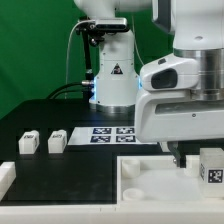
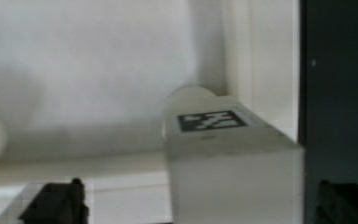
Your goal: Assemble one leg
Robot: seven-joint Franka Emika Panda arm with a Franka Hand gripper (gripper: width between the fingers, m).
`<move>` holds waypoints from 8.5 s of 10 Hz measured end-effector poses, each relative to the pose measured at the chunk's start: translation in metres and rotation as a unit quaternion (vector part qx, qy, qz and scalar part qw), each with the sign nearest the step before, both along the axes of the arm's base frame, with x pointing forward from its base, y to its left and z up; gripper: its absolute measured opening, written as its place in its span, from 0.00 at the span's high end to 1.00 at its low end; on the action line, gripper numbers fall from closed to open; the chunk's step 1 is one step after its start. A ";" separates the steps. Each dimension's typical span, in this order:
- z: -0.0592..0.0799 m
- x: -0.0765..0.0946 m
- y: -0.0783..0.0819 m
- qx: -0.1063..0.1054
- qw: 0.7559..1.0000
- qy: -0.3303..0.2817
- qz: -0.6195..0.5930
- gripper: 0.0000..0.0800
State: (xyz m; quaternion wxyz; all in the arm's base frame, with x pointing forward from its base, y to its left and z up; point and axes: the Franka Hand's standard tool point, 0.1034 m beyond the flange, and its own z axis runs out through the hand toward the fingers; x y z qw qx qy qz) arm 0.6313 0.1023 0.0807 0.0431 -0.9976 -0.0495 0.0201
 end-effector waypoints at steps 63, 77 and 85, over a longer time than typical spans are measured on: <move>-0.014 -0.005 0.012 0.018 0.955 0.011 -0.296 0.19; -0.016 -0.002 0.012 0.019 0.709 0.067 -0.702 0.63; -0.014 -0.004 0.008 0.012 0.502 0.074 -0.862 0.63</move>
Offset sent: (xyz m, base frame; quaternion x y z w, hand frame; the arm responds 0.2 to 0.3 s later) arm 0.0000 0.0000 0.0000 0.0000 0.0000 0.0899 0.9960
